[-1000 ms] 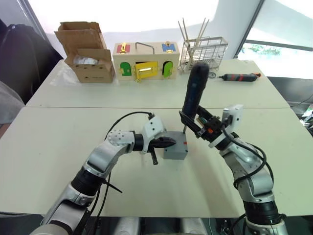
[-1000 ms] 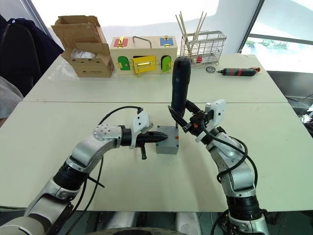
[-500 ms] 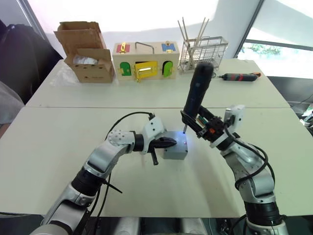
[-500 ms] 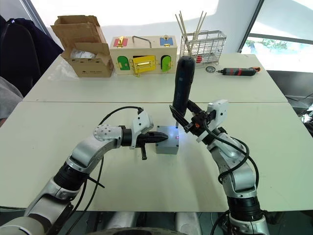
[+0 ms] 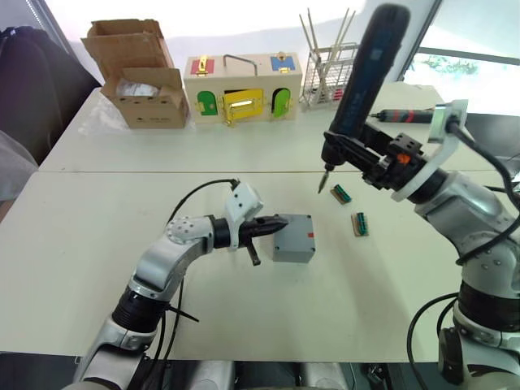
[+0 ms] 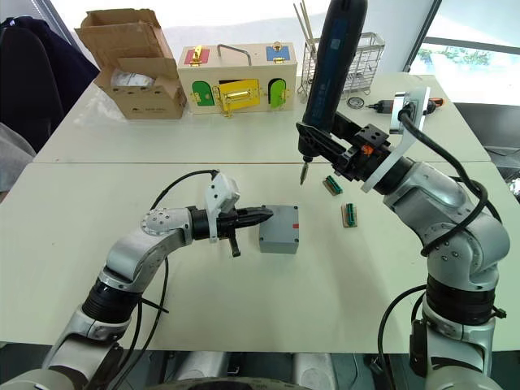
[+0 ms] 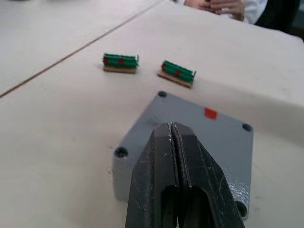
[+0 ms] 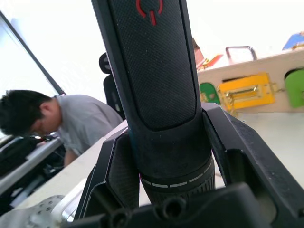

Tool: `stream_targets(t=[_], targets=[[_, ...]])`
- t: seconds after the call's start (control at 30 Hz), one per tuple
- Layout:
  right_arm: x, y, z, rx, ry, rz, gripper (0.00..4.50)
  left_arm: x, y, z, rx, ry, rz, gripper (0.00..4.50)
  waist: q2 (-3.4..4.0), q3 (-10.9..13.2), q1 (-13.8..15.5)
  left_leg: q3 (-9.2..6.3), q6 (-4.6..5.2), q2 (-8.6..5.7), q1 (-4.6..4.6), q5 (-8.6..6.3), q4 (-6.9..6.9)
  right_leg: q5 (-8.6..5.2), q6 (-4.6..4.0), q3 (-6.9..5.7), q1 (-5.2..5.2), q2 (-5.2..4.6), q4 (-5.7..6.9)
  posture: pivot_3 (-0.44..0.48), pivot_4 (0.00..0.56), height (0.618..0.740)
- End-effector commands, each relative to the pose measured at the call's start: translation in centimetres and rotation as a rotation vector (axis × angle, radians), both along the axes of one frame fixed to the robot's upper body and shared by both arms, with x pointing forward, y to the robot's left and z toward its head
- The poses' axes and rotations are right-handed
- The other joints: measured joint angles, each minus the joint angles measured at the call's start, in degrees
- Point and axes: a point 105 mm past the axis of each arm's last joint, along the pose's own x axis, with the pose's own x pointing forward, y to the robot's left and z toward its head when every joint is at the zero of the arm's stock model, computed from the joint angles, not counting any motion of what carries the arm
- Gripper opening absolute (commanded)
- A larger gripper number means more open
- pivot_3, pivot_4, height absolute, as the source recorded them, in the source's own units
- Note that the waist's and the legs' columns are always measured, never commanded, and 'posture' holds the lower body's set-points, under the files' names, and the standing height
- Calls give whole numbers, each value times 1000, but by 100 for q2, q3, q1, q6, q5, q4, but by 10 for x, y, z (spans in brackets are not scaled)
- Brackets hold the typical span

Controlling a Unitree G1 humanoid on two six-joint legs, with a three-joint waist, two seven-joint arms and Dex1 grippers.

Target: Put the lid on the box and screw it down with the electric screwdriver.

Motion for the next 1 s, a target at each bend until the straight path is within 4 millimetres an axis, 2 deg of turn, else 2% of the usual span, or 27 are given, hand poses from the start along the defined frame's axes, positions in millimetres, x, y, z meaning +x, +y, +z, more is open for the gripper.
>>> stream_targets(t=[0.03,0.13,0.23,0.3,0.37,0.43,0.5,0.67,0.8,1.0], targets=[[8,-32,21,-10,49,-106,1802,-11,6,33,-57,-45,-29,0,2,44,-1,1,0,-2,-2,0,4,2,-2,0,0,-2,0,0,150,731],[13,-59,16,-95,204,-181,1802,-23,11,44,-39,-42,-80,0,6,62,37,-1,1,-5,-17,1,13,6,-7,-4,-8,-4,2,0,150,731],[17,-90,8,-210,315,-288,1802,-36,15,45,26,-47,-136,0,8,63,70,0,-12,-1,-37,9,11,5,-7,-7,-29,-1,-1,0,150,731],[19,-128,-10,-288,486,-414,1802,-52,14,44,73,-39,-222,0,9,64,76,5,-23,-1,-59,15,11,5,-7,-8,-50,-1,-1,0,150,731],[9,-154,-36,-322,668,-431,1802,-76,9,41,99,0,-349,0,8,65,102,9,-33,-1,-77,21,15,5,-6,-7,-65,-2,-3,0,150,731],[2,-171,-60,-342,808,-461,1802,-83,4,36,124,-3,-388,0,6,66,120,11,-32,-2,-80,21,16,5,-7,-7,-64,-3,-8,0,150,731],[-9,-176,-76,-343,941,-438,1802,-84,-2,33,129,-17,-396,0,7,67,115,16,-31,-2,-79,20,20,5,-7,-5,-61,-4,-9,0,150,731],[-23,-181,-94,-317,1121,-419,1802,-87,-11,28,134,-30,-399,0,63,105,10,18,-2,3,-77,6,53,10,-9,-4,-61,1,20,0,150,731],[-21,-190,-106,-318,1192,-455,1802,-87,-13,24,123,-40,-374,0,66,107,-22,17,2,2,-77,3,68,10,-8,-4,-56,4,26,0,150,731],[-15,-199,-114,-345,1211,-490,1802,-84,-15,24,83,-38,-309,0,65,108,9,15,-11,0,-80,11,73,11,-6,-4,-54,4,21,0,150,731]])
